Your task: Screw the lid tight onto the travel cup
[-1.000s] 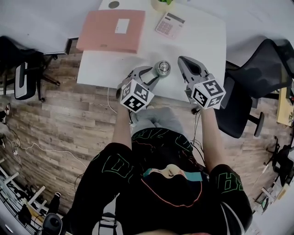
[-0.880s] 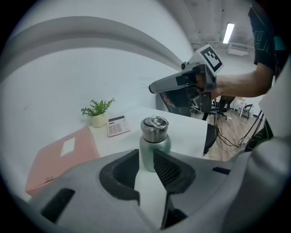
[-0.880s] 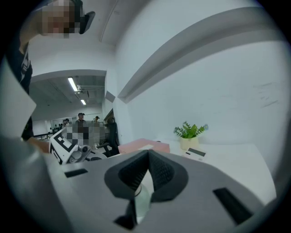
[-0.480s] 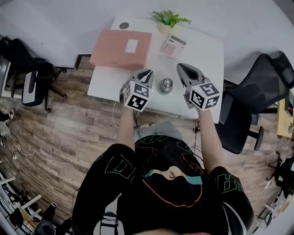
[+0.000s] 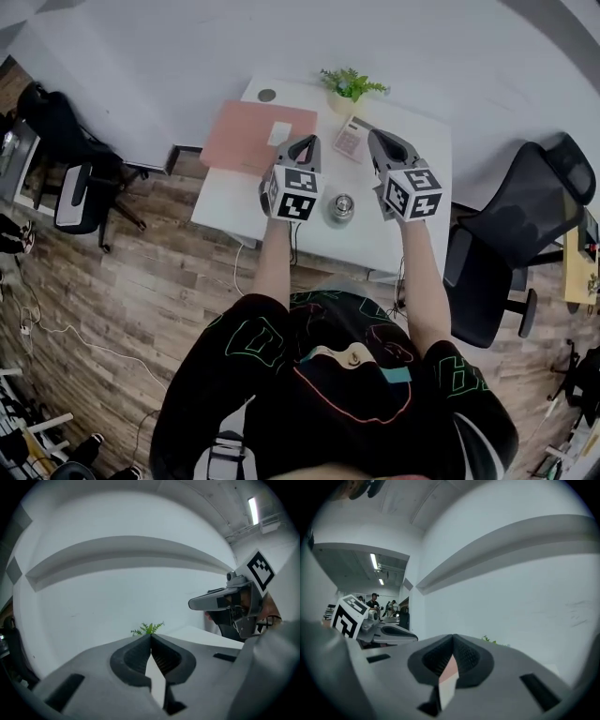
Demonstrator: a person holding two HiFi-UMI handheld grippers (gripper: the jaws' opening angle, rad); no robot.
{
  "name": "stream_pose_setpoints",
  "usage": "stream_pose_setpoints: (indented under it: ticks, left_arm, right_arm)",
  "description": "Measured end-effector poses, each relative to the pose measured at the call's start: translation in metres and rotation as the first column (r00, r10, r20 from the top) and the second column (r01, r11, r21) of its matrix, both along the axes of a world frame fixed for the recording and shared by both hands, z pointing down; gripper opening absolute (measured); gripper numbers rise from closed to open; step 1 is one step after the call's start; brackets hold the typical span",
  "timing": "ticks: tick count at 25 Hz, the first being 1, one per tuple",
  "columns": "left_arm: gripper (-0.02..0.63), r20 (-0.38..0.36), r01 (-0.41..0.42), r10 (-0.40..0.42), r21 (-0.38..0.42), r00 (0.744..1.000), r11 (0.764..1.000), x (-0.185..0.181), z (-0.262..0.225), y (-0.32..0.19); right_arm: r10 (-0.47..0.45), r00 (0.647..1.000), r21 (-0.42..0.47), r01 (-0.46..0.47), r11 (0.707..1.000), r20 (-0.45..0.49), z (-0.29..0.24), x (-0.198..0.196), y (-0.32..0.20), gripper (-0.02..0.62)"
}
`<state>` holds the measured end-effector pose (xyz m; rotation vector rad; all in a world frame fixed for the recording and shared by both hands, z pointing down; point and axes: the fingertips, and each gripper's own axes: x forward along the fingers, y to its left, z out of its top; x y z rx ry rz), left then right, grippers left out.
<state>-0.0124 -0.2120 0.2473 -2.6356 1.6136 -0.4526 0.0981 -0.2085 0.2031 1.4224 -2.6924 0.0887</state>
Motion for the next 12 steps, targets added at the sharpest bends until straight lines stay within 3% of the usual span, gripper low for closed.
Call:
stream_pose_setpoints:
  ticks: [5, 12]
  left_arm:
    - [0.006, -0.059, 0.033, -0.028, 0.071, 0.998, 0.997, 0.003, -0.042, -0.021]
    - [0.005, -0.243, 0.121, -0.078, 0.17, 0.967, 0.978, 0.001, -0.086, -0.022]
  right_arm:
    - [0.042, 0.998, 0.052, -0.045, 0.998, 0.046, -0.035, -0.005, -0.015, 0.005]
    - [0.108, 0.993, 0.106, -0.113, 0.988, 0.049, -0.064, -0.011, -0.013, 0.005]
